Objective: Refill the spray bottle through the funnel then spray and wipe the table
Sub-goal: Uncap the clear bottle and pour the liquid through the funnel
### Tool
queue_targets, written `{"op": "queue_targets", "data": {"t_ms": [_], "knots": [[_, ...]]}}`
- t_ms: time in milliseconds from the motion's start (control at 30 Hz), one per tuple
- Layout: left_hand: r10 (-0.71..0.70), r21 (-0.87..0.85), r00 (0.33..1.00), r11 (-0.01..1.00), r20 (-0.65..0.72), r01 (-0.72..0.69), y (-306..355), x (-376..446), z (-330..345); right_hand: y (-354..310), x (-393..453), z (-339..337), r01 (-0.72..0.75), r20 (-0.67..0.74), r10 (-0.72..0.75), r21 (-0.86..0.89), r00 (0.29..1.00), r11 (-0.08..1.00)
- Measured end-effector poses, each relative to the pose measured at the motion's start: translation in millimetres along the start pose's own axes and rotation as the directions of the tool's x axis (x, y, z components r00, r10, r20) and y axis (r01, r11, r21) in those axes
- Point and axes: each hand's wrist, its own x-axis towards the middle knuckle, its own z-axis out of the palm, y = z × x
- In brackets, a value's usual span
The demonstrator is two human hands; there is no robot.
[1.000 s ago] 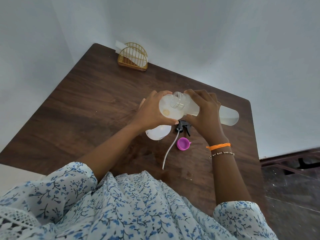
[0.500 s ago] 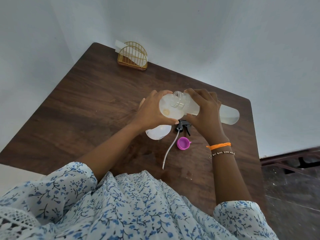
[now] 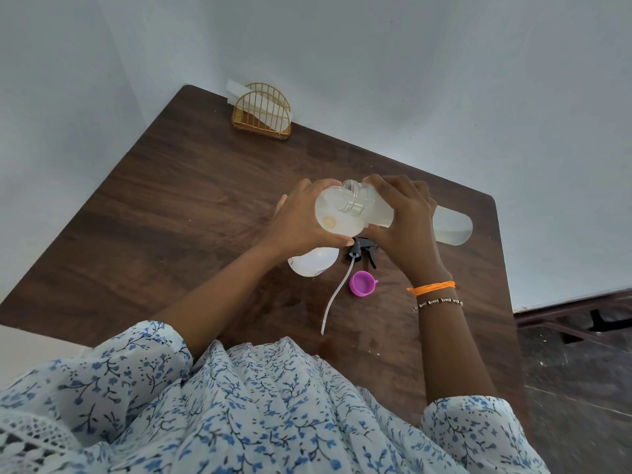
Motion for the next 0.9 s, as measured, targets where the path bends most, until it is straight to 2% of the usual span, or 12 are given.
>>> {"op": "queue_targets", "data": {"t_ms": [900], "knots": [[-0.006,0.022,1.000,1.000,-0.012,0.007,-1.6,0.1,0.6,1.1,-0.9,0.9,0.008,-0.020,-0.008,0.004,1.000,1.000]]}}
